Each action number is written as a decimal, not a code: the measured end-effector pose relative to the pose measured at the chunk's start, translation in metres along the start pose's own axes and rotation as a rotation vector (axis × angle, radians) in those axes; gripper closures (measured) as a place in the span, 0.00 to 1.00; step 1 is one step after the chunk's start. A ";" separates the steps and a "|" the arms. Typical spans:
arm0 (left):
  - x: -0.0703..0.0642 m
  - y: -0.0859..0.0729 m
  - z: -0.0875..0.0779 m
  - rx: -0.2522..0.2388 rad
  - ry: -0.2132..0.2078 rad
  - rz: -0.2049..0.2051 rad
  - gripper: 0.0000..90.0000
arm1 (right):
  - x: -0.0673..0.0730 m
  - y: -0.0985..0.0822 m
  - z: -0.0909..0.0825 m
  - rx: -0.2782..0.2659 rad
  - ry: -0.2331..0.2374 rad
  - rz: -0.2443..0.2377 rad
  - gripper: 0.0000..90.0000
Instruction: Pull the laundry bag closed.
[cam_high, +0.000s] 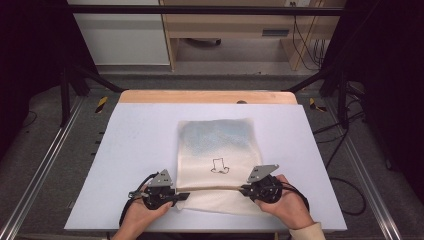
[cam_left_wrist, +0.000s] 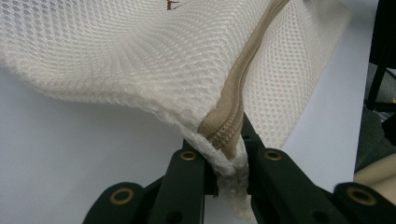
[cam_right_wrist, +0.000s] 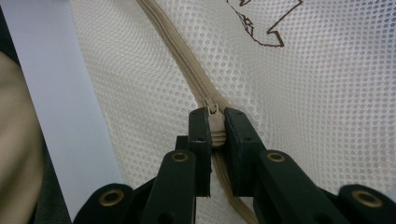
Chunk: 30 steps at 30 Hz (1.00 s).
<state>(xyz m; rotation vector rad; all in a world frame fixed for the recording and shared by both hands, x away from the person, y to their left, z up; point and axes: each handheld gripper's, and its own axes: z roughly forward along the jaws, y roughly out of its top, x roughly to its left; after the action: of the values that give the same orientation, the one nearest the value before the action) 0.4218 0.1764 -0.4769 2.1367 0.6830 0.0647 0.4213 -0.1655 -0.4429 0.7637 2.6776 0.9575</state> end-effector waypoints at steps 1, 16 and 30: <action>0.000 0.000 0.000 0.001 0.000 0.000 0.94 | 0.000 0.000 0.000 -0.002 0.000 0.000 0.91; 0.000 0.000 -0.001 -0.001 0.004 0.000 0.94 | -0.003 -0.007 -0.005 0.003 -0.012 0.008 0.91; 0.001 0.000 -0.001 0.000 0.011 -0.005 0.94 | -0.009 -0.021 -0.015 0.007 -0.043 0.038 0.91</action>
<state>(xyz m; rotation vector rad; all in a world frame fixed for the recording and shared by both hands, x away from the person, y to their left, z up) 0.4221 0.1778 -0.4768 2.1359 0.6949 0.0731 0.4157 -0.1919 -0.4447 0.8298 2.6403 0.9303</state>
